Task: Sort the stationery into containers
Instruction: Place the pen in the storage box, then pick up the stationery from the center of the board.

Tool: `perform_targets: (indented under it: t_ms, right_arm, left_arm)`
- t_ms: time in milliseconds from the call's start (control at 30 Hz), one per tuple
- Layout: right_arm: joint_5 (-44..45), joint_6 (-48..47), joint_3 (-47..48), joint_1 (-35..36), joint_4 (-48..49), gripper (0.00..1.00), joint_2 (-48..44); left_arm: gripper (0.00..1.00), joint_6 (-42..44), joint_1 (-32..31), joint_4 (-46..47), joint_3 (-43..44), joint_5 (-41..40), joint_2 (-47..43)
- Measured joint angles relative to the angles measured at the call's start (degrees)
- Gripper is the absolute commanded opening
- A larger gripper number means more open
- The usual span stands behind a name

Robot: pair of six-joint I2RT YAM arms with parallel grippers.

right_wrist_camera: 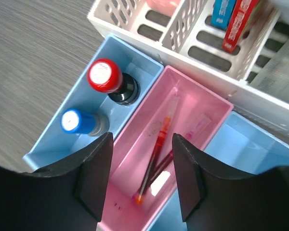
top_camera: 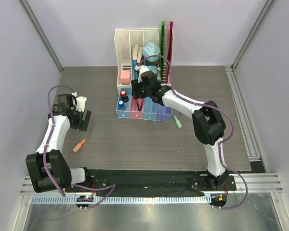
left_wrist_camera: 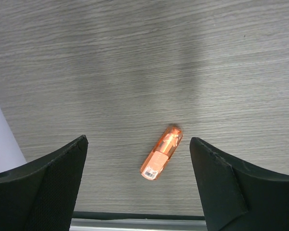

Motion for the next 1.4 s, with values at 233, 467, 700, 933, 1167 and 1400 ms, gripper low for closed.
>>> perform_targets:
  t_ms: [233,467,700,933,1167,1400]
  right_arm:
    - [0.63,-7.08,-2.6,1.22,-3.52,0.74,-11.52]
    - [1.66,-15.43,-11.74,1.33,-6.45,0.89,-25.46]
    - [2.51,-22.36,-23.26,0.92,-10.8,0.96,-35.08]
    - [2.8,-28.94,-26.23,-0.68,-16.37,0.96,-40.15]
    - [1.86,-30.25,-26.25,-4.68,-17.38,0.96,-43.23]
    - [0.79,-30.21,-26.25,-6.05,-18.16,0.96,-43.32]
  left_arm:
    - [0.88,7.43,1.49,1.07,-4.81,2.51,-1.79]
    - [0.93,11.45,5.57,-0.02,-9.7,3.91,-5.44]
    - [0.99,17.84,9.09,-2.36,-15.3,7.52,-12.59]
    - [1.0,25.14,10.93,-4.35,-20.0,12.57,-15.61]
    - [0.99,31.54,13.31,-4.74,-23.54,14.51,-12.7]
    - [0.96,34.84,15.61,-4.07,-18.8,15.54,-3.52]
